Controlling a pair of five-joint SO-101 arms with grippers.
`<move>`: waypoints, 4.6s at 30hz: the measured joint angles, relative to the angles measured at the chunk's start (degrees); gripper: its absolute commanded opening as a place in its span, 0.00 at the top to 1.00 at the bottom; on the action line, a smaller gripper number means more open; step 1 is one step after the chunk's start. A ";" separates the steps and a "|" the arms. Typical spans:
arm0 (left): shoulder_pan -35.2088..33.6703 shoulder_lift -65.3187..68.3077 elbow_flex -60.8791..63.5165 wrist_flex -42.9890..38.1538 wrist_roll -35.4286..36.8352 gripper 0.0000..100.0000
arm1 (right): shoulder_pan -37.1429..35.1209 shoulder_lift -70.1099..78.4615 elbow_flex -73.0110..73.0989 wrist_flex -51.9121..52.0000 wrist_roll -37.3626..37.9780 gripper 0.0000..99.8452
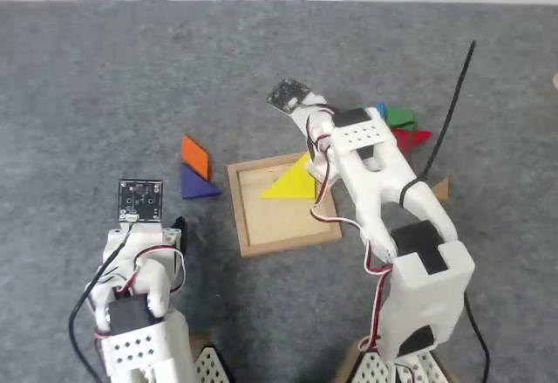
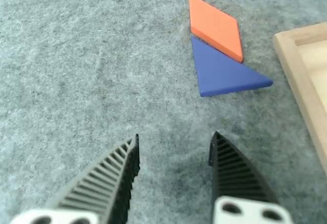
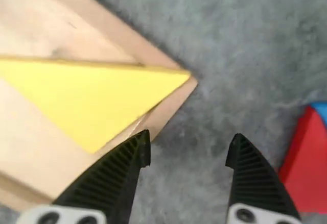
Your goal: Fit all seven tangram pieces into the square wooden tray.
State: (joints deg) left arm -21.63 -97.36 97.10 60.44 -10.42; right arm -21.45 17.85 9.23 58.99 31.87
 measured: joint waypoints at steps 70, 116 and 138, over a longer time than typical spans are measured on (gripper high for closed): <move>0.00 0.00 0.00 0.00 0.00 0.78 | -18.55 -1.05 3.16 -9.85 -20.48 0.76; 0.00 0.00 0.00 0.00 0.00 0.78 | -14.15 -2.02 -15.47 7.47 -22.15 0.76; 0.00 0.00 0.00 0.00 0.00 0.78 | 13.98 17.49 -27.52 -15.82 -23.03 0.75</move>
State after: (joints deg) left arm -21.63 -97.36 97.10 60.44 -10.42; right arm -7.47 35.34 -18.29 43.16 8.84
